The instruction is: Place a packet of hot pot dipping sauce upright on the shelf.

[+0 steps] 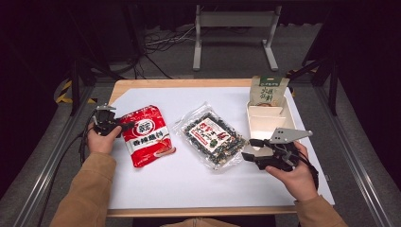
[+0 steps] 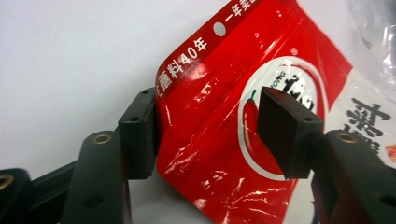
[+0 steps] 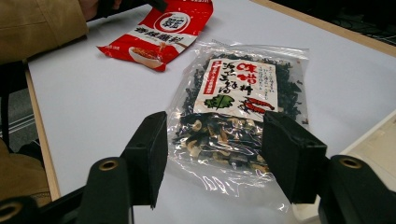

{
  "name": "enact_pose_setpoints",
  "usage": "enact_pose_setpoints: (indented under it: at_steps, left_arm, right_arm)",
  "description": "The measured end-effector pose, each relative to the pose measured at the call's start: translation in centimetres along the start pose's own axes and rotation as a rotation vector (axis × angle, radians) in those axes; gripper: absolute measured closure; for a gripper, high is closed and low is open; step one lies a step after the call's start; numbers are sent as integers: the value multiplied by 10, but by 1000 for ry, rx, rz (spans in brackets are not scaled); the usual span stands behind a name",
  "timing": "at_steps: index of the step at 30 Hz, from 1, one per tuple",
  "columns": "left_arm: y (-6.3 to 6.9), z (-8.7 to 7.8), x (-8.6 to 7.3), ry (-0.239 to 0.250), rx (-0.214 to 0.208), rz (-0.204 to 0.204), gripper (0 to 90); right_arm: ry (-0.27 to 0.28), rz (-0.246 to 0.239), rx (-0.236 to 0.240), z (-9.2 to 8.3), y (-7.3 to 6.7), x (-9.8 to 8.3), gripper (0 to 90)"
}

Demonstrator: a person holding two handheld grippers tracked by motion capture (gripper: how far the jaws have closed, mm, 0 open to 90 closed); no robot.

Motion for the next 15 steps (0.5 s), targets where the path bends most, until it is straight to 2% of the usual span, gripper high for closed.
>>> enact_pose_setpoints:
  at_steps: [6, 8, 15]
  left_arm:
    - [2, -11, 0, 27, -13, 3, 595]
    - [3, -13, -1, 35, -5, 6, 639]
    - [3, -12, -3, 17, 38, 22, 820]
  right_arm:
    - [-8, 4, 0, 1, 0, 0, 414]
    - [-12, 7, 0, 2, 1, -1, 413]
    - [-11, 8, 4, 2, 0, -1, 414]
Point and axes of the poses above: each handheld gripper's, and its own axes: z roughly forward along the jaws, x roughly out of its top, y roughly to its right, the point moved 6 cm from there along z, roughly forward along the jaws, and after that the axes turned 8 degrees about -y, right-handed, at the moved point
